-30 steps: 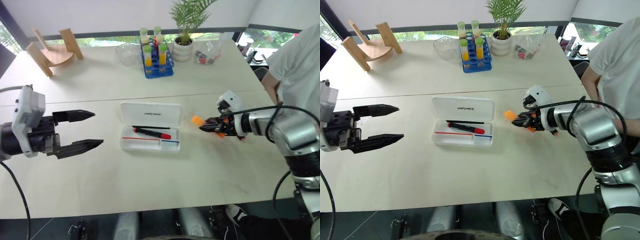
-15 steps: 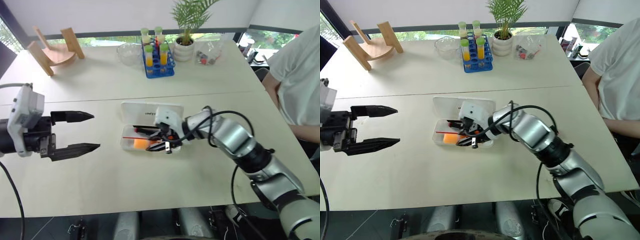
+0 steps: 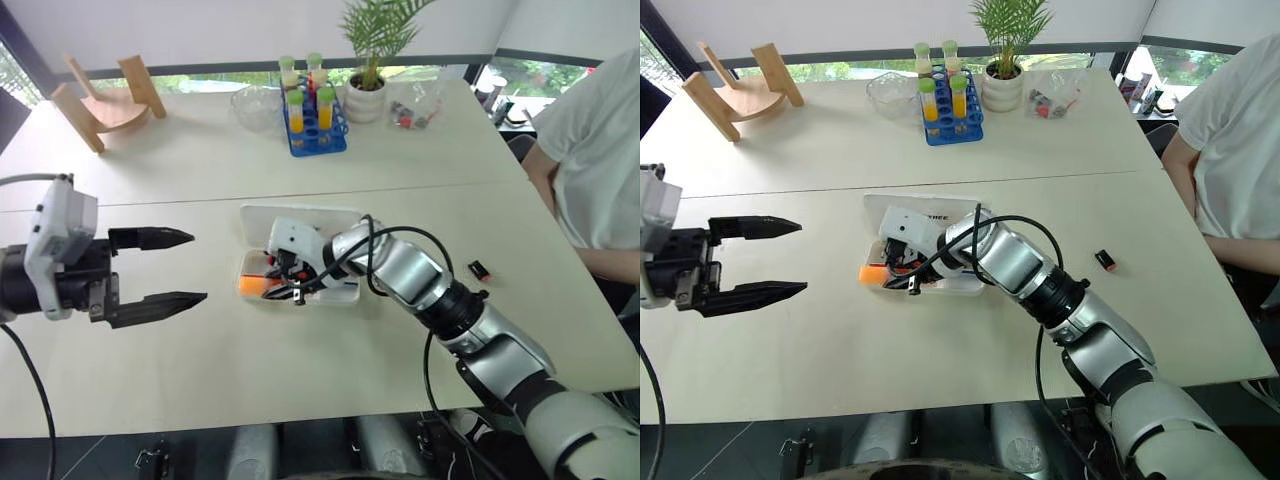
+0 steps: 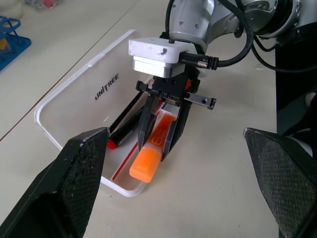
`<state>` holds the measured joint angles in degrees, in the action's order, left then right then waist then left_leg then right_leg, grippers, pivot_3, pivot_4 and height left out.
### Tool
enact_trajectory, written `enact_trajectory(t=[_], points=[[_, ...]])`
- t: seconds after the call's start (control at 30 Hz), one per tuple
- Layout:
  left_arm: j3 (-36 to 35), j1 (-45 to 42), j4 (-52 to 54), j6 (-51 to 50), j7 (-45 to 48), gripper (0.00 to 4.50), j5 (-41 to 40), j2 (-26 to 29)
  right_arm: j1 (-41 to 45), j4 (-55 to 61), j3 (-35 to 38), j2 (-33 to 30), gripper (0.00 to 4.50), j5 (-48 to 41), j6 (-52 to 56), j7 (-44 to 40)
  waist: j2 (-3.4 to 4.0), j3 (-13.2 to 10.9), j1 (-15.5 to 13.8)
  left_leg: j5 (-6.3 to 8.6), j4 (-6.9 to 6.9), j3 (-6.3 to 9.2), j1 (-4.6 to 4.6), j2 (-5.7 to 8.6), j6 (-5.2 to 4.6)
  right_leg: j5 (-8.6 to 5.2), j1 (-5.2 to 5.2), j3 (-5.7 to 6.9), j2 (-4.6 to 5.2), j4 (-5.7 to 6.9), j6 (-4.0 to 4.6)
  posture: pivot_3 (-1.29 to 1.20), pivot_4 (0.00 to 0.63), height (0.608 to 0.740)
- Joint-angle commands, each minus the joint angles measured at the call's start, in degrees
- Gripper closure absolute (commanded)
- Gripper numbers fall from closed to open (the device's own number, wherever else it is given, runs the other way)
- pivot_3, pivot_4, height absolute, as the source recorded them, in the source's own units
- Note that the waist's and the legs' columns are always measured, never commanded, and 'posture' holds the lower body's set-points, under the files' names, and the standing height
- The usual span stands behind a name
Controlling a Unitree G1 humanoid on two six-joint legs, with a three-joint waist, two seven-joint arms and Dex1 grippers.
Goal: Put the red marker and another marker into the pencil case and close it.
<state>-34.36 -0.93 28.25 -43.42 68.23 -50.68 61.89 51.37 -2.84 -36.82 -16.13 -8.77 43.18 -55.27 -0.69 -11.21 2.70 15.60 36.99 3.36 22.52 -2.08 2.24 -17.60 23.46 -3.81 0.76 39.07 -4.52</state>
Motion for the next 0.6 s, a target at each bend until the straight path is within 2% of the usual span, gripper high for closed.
enact_trajectory(t=[0.03,0.07,0.13,0.23,0.33,0.43,0.6], points=[[-1.9,0.1,0.9,0.5,-0.4,0.00,-0.8,0.2,1.3,-0.5,0.6,1.3,3.21,1.1,-1.3,-0.3,0.00,0.0,-0.1,0.00,0.01,0.00,0.00,0.00,0.00,0.00,-0.01,0.00,0.01,0.00,0.00,0.00,0.150,0.740],[-2.0,0.1,0.9,0.5,-0.5,0.00,-0.9,0.2,1.4,-0.7,0.8,1.5,2.62,1.2,-1.3,-0.4,0.00,0.0,-0.1,0.00,0.01,0.00,0.00,0.01,0.00,0.00,-0.01,0.01,0.01,0.00,0.00,0.00,0.150,0.740],[-2.2,0.4,1.2,0.4,-0.6,0.00,-1.0,0.1,1.4,-0.6,1.2,1.5,1.77,1.4,-1.2,-0.6,0.00,0.0,0.0,0.00,0.01,0.00,0.00,0.01,0.01,0.00,-0.01,0.01,0.01,0.00,0.00,0.00,0.150,0.740],[-1.9,0.6,1.3,0.5,-0.8,0.00,-1.2,-0.1,2.0,0.4,3.0,0.6,0.11,1.2,-0.4,-0.8,0.00,0.0,0.0,0.00,0.00,0.01,0.00,0.01,0.01,0.00,-0.01,0.01,0.01,0.00,0.00,0.00,0.150,0.740],[-1.0,0.1,1.3,0.7,-1.2,0.00,-1.5,-0.3,2.5,4.7,7.2,-2.3,0.04,-0.9,2.8,-1.6,0.00,0.0,0.0,0.00,-0.01,0.01,0.00,0.01,0.01,0.00,0.00,0.01,0.01,0.00,0.00,0.00,0.150,0.740],[0.0,-0.5,1.3,0.8,-1.6,0.00,-2.0,-0.5,2.1,13.3,17.1,-8.3,0.04,-6.5,11.7,-1.9,0.02,0.0,-0.4,0.00,0.00,0.05,0.04,0.05,0.01,0.00,-0.01,0.06,0.09,0.00,0.00,0.00,0.150,0.740],[2.8,-1.9,1.1,1.7,-1.7,0.00,-2.0,-1.6,-5.7,24.7,33.1,-26.9,0.04,-13.4,24.5,-3.5,-0.02,0.0,-1.1,0.00,0.00,0.08,0.06,0.17,0.00,-0.01,-0.10,0.12,0.24,-0.13,-0.01,0.00,0.150,0.740]])
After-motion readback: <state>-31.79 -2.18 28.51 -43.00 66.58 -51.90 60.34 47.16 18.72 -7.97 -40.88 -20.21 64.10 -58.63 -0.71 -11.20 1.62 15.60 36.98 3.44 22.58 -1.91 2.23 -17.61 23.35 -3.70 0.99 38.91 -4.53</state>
